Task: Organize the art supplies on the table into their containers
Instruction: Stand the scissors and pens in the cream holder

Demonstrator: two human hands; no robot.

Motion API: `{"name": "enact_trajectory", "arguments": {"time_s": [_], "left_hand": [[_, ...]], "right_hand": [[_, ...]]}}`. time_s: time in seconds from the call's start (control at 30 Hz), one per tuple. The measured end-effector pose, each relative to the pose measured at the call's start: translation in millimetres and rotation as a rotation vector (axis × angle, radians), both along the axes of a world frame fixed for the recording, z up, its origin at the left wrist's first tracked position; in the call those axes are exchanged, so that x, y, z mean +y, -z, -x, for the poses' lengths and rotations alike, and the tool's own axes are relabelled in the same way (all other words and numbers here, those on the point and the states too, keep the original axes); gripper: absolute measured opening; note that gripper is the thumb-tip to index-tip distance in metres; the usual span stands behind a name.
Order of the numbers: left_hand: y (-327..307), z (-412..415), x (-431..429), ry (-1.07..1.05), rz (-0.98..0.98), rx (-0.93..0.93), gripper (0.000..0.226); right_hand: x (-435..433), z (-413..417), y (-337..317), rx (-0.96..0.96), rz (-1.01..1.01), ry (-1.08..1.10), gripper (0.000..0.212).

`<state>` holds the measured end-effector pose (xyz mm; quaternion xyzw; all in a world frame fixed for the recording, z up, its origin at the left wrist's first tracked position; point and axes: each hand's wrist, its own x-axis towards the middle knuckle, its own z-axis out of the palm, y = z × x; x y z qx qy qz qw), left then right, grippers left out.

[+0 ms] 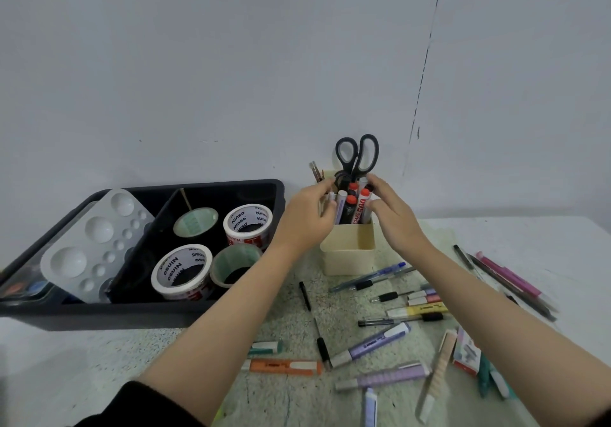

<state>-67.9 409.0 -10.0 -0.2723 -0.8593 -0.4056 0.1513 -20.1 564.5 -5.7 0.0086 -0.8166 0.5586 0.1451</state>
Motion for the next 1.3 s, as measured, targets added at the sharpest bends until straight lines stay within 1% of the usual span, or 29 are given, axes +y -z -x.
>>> {"name": "enact_trajectory", "arguments": {"time_s": [0.07,0.2,0.27,0.33,0.43,0.53,0.7,0.8,0.87,0.93,1.0,1.07,1.17,1.23,1.3], "left_hand": [[-1.0,1.8,-1.5,0.057,-0.001,-0.02,0.048],[-7.1,6.4,-3.1,0.168,0.011,-0.026,0.059],[-9.7,8.1,-2.4,0.18,0.032,-0.032,0.061],[-9.7,12.9,-2.2,0.164,0.068,0.003,0.057],[-8.2,19.5,-4.6,0.118,0.132,0.06,0.052],[-7.7,21.3,-8.5,0.093,0.156,0.108,0.046],[-6.9,18.1,-12.8,0.069,0.092,0.166,0.033],[-8.3,13.6,-13.7,0.068,0.061,0.172,0.034],[-9.1,11.9,-13.9,0.078,0.07,0.148,0.043],[-10.2,12.1,-12.7,0.104,0.106,0.088,0.054],[-12.1,12.9,-9.4,0.137,0.169,0.05,0.06],[-14.4,11.9,-5.7,0.137,0.211,0.047,0.056],[-17.1,8.7,-3.7,0.087,0.195,0.049,0.042],[-17.3,7.6,-3.4,0.083,0.192,0.036,0.038],[-17.2,6.7,-4.0,0.087,0.178,0.023,0.036]], "right_hand": [[1.6,2.3,-1.6,0.0,-0.028,-0.016,0.045],[4.5,6.8,-5.1,0.029,-0.159,-0.041,0.032],[5.8,8.8,-5.3,0.059,-0.224,-0.031,0.029],[7.8,10.5,-4.7,0.08,-0.261,-0.012,0.029],[9.9,12.2,-3.8,0.082,-0.26,0.006,0.028],[11.3,13.5,0.3,0.07,-0.228,0.018,0.027],[14.6,8.0,4.3,0.097,-0.153,0.035,0.027],[16.3,6.4,5.0,0.102,-0.145,0.043,0.024],[17.5,6.5,4.0,0.088,-0.154,0.04,0.025],[18.3,6.5,0.9,0.079,-0.18,0.017,0.033],[17.5,7.1,-3.4,0.07,-0.226,-0.017,0.041],[14.4,7.7,-6.1,0.084,-0.305,-0.019,0.047],[11.9,10.8,-5.8,0.134,-0.431,0.076,0.053],[12.4,12.4,-6.5,0.126,-0.465,0.107,0.055],[13.7,12.8,-8.1,0.084,-0.459,0.053,0.055]]}}
